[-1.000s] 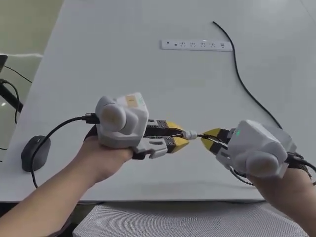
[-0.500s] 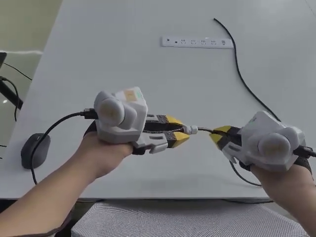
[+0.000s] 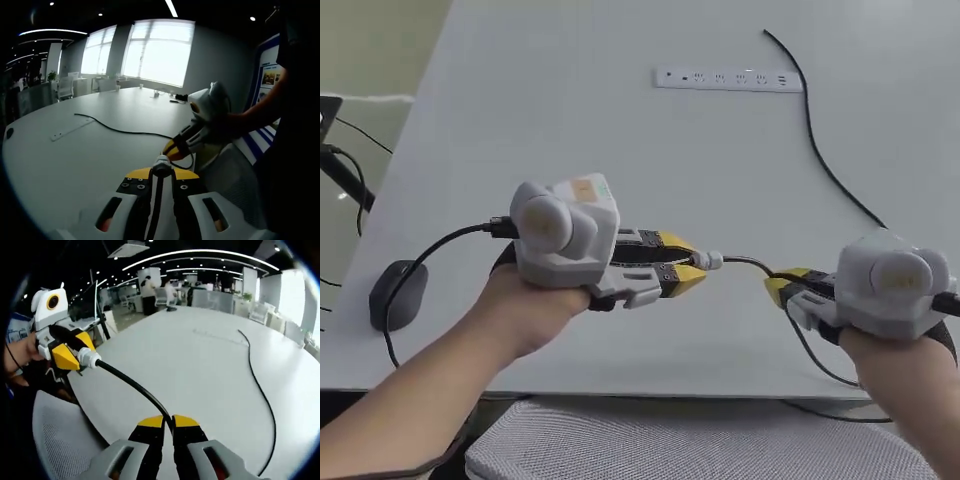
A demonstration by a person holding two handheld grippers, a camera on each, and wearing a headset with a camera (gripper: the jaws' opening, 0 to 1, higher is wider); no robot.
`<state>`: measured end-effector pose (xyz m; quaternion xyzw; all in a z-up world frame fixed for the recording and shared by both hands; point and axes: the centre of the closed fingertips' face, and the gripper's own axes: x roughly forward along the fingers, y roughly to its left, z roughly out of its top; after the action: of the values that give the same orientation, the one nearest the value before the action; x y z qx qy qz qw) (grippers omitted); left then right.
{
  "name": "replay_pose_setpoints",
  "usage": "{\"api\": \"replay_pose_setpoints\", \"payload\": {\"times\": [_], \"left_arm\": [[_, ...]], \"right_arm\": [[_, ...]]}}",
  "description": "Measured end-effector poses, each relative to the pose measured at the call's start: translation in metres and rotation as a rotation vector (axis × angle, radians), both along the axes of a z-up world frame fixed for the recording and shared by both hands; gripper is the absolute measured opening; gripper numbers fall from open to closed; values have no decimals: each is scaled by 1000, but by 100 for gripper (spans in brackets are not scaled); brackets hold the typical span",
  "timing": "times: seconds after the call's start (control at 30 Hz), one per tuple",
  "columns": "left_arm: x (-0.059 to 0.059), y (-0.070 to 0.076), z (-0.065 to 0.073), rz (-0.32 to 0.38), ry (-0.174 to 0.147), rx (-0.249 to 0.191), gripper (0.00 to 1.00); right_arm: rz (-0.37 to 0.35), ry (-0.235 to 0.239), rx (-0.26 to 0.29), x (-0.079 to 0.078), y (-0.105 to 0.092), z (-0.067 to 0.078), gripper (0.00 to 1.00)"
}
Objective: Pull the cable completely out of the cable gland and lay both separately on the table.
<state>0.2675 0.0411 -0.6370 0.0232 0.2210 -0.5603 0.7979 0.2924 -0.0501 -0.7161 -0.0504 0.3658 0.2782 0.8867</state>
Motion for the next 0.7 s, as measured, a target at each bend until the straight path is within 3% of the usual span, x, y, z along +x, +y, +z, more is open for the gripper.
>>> {"api": "replay_pose_setpoints", "payload": {"times": [0.2, 0.37, 0.7], "left_arm": [[0, -1, 0, 1, -1, 2, 15], [-3, -2, 1, 2, 1, -2, 15], [-1, 0, 1, 5, 2, -4, 15]], "right_arm": [[-53, 63, 43, -2, -5, -13, 0], [-96, 109, 74, -9, -2, -13, 1], [-82, 93, 72, -12, 0, -9, 1]]}}
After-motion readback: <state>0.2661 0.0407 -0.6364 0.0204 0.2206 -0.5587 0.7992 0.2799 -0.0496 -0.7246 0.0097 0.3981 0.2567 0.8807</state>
